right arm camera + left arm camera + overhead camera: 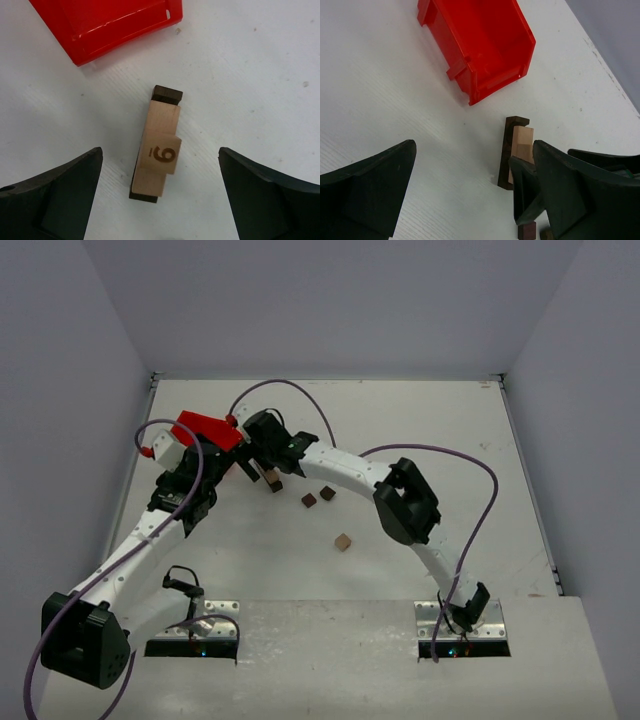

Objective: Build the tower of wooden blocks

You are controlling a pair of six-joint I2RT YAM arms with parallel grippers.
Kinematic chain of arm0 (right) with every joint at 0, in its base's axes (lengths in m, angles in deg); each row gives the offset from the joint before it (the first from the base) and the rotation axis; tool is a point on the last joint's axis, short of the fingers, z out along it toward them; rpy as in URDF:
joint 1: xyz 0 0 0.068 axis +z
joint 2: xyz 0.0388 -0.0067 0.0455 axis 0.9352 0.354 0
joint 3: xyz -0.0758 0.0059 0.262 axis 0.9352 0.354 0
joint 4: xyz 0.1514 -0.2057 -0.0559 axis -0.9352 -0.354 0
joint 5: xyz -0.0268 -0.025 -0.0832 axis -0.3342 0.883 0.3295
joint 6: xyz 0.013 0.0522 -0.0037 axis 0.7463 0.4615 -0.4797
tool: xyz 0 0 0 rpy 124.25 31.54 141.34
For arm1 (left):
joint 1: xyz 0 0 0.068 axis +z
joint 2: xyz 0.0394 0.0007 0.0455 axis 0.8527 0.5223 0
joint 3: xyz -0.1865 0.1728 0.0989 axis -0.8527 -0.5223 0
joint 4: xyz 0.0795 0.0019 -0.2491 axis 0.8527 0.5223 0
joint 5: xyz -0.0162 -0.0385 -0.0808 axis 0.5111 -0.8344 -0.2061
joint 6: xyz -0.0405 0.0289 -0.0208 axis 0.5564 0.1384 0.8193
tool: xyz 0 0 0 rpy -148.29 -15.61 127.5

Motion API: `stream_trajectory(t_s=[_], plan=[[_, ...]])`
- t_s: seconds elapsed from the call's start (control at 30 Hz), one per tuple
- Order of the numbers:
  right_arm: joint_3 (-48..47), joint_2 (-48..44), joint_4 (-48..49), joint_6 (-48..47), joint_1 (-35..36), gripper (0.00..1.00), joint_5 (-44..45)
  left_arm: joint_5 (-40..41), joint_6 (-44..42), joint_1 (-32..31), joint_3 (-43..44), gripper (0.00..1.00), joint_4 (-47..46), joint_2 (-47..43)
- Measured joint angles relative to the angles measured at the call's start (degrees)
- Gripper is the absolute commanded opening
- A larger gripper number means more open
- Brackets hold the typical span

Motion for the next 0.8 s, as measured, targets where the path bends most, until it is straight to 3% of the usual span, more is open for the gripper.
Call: stream_trajectory(t_s=[0.37, 0.53, 0.67, 0.8], plan=[[24.3, -29.5, 5.3, -0.9, -0.1, 0.99, 3.8, 0.1, 0.0, 0.0, -0.2, 1.00, 0.1, -1.4], [41.9, -41.5, 9.2, 0.6, -0.1, 0.99, 3.2, 0.0, 0.0, 0.0, -0.2, 1.00, 0.6, -1.4], [50.9, -43.4, 8.5, 1.9, -0.2, 0.99, 0.4, -0.4, -0.1, 0.0, -0.2, 1.00, 0.8, -1.4], [51.1, -38.7, 7.7, 3.6, -0.2, 0.99, -2.7, -1.0, -0.2, 0.0, -0.2, 1.00, 0.8, -1.3]])
